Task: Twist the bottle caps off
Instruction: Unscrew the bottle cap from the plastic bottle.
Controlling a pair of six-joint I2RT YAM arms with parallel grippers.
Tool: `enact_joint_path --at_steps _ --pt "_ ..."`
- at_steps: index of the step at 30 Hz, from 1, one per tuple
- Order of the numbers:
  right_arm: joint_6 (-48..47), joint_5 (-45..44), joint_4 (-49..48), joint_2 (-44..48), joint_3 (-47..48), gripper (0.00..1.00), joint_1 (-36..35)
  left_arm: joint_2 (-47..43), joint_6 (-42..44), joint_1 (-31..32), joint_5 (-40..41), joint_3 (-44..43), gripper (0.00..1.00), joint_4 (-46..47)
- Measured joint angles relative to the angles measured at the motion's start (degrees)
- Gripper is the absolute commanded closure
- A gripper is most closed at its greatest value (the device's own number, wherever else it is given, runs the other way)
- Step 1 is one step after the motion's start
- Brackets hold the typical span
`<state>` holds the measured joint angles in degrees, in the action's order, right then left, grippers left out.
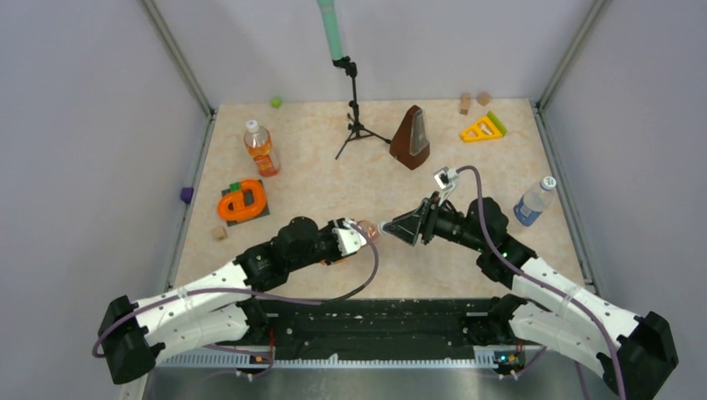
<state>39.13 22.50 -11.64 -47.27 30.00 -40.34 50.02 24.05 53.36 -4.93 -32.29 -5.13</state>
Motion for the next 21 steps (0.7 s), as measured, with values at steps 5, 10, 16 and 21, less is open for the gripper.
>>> enact_joint_path --at_steps 5,10,16,21 --pt "2.97 -1.05 -1.14 -1.68 0.37 0.44 0.0 -0.57 1.29 1.64 6.36 0.74 1.0 1.97" --pt "4.22 -2.38 -0.72 -4.42 1.27 0.44 0.0 -2.71 1.92 1.88 9.49 2.32 1.0 3.26" --pt "6.47 -1.62 -2.23 -6.84 1.27 0.45 0.0 -3.1 3.23 1.88 9.94 2.89 1.0 5.01" --pt "7.93 -1.4 -4.09 -7.8 1.29 0.59 0.0 -1.73 4.52 1.88 9.94 2.89 1.0 5.16"
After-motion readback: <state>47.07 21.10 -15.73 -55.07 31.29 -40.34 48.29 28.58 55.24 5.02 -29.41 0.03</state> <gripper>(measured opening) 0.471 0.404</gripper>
